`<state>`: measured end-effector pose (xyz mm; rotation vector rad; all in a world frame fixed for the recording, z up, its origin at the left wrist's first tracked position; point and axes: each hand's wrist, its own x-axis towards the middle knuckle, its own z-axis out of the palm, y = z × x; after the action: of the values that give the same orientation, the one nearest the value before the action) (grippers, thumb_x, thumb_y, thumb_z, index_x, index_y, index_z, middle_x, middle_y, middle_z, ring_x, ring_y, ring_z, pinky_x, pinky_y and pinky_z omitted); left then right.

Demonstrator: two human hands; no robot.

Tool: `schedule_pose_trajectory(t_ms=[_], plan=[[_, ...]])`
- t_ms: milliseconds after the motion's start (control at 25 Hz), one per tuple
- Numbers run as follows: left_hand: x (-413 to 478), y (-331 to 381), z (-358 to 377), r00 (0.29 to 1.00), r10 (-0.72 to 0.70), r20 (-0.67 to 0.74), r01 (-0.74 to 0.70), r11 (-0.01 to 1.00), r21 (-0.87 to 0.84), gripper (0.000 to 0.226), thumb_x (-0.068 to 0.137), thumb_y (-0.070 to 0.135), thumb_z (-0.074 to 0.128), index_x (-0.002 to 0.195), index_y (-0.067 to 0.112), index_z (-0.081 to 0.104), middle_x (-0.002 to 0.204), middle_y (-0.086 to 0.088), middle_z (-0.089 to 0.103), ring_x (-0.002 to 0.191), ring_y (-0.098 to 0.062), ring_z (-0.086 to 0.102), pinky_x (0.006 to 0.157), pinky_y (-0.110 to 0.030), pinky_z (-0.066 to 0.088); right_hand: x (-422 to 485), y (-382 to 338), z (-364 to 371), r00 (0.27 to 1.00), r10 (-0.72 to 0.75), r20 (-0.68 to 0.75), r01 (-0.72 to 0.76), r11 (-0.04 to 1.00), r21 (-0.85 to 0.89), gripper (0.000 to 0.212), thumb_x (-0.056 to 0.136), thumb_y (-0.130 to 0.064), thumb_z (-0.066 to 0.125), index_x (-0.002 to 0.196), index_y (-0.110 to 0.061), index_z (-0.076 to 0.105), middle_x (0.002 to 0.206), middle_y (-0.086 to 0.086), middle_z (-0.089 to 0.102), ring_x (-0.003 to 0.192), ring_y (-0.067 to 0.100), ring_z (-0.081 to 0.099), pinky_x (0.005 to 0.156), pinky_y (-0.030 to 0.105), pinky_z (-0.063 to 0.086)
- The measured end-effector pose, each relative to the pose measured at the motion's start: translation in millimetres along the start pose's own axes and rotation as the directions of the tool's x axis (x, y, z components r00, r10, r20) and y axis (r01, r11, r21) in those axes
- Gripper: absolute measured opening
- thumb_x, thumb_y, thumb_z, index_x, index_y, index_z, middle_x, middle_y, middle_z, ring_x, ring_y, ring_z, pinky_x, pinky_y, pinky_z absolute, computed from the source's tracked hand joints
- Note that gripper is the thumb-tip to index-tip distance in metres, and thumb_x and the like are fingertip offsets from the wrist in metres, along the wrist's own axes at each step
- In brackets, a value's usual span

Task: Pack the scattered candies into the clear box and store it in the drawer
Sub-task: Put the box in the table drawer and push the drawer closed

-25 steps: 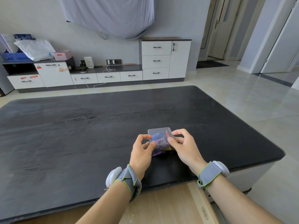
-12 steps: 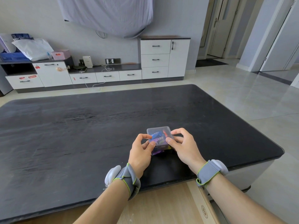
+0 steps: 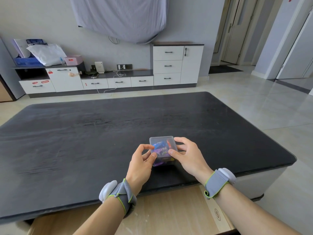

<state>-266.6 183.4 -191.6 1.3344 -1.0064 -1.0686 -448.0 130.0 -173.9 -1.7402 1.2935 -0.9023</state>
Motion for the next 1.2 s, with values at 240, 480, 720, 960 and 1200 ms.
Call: schedule_pose_trajectory(t_ms=[240, 480, 720, 960, 1200], plan=[[-34.5, 2.6, -41.1, 1.000, -0.008, -0.028, 0.009, 1.000, 0.025, 0.009, 0.100, 0.013, 0.056, 0.107, 0.017, 0.059, 0.104, -0.008, 0.081, 0.083, -0.028, 0.075, 0.082, -0.044, 0.057, -28.5, -24.4, 28.3, 0.988, -0.084, 0.128, 0.103, 0.983, -0.150, 0.050, 0.083, -0.042, 0.077, 0.129, -0.030, 0.063, 0.133, -0.008, 0.062, 0.119, 0.014, 0.060, 0.102, 0.038, 0.051], [-69.5, -4.3, -80.7, 0.999, -0.015, -0.046, 0.017, 0.999, 0.040, 0.008, 0.100, 0.014, 0.057, 0.107, 0.017, 0.059, 0.098, -0.004, 0.082, 0.067, -0.023, 0.059, 0.072, -0.042, 0.046, -56.0, -38.5, 60.7, 0.979, -0.088, 0.182, 0.118, 0.979, -0.163, 0.052, 0.081, -0.041, 0.079, 0.129, -0.027, 0.064, 0.134, -0.006, 0.063, 0.118, 0.016, 0.062, 0.102, 0.040, 0.050], [-96.7, -14.2, -97.9, 0.995, -0.077, -0.058, 0.075, 0.996, -0.044, 0.011, 0.100, 0.011, 0.057, 0.112, 0.011, 0.058, 0.104, -0.009, 0.081, 0.082, -0.019, 0.077, 0.075, -0.036, 0.058, -74.2, -42.6, 82.9, 0.976, -0.078, 0.205, 0.116, 0.978, -0.176, 0.038, 0.087, -0.035, 0.075, 0.124, -0.024, 0.068, 0.130, -0.007, 0.066, 0.117, 0.017, 0.063, 0.101, 0.042, 0.051], [-114.9, -13.4, -109.4, 0.994, -0.094, -0.052, 0.091, 0.994, -0.060, 0.010, 0.097, 0.008, 0.060, 0.107, 0.012, 0.061, 0.101, -0.008, 0.081, 0.083, -0.024, 0.077, 0.077, -0.037, 0.059, -91.9, -45.6, 86.6, 0.975, -0.097, 0.200, 0.135, 0.973, -0.185, 0.038, 0.083, -0.039, 0.078, 0.118, -0.027, 0.071, 0.122, -0.010, 0.069, 0.104, 0.010, 0.066, 0.094, 0.036, 0.055], [-142.9, -18.1, -119.8, 0.993, -0.092, -0.070, 0.086, 0.993, -0.086, 0.005, 0.097, 0.007, 0.060, 0.099, 0.009, 0.065, 0.095, -0.018, 0.080, 0.081, -0.030, 0.069, 0.081, -0.046, 0.056, -118.3, -48.7, 88.5, 0.964, -0.098, 0.246, 0.151, 0.967, -0.207, 0.037, 0.082, -0.041, 0.077, 0.117, -0.030, 0.071, 0.122, -0.014, 0.069, 0.113, 0.009, 0.063, 0.101, 0.035, 0.050]])
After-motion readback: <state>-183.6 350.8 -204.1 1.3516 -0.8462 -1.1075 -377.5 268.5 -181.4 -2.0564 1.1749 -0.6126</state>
